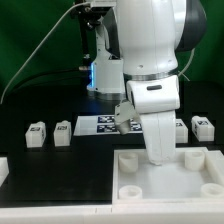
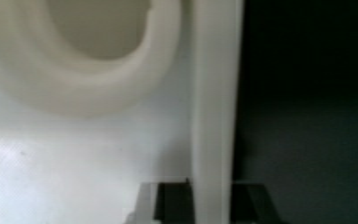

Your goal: Assemble one leg

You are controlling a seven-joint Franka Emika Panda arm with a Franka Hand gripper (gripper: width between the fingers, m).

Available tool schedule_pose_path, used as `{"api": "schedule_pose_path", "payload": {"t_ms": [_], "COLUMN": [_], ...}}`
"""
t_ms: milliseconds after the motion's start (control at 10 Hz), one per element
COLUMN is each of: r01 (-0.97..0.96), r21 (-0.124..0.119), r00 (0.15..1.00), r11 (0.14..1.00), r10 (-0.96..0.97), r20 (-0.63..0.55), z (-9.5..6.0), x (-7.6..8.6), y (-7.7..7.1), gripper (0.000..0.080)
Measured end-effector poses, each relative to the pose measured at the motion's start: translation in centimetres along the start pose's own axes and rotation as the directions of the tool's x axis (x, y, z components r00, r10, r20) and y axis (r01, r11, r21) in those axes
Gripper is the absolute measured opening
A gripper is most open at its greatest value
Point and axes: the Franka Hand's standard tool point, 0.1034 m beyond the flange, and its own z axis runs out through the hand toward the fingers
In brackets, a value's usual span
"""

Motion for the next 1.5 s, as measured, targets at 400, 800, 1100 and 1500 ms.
{"api": "schedule_pose_path", "payload": {"t_ms": [400,800,1100,1500], "r01": [-0.007,-0.009,-0.010,-0.014], "r21": [0.001,0.001,0.001,-0.002], "r00": [1.000,1.000,1.000,1.000], "r11": [1.000,1.000,1.000,1.000], "r10": [0.007,0.009,0.010,0.014], "r20": [0.000,0.000,0.000,0.000], "z": [0.04,0.06,0.07,-0.01], "x": [-0.12,-0.23,-0.28,-0.32], "y": [-0.03,-0.04,-0.04,0.00], "gripper": [0.0260,0.0581,0.0646,0.0649]}}
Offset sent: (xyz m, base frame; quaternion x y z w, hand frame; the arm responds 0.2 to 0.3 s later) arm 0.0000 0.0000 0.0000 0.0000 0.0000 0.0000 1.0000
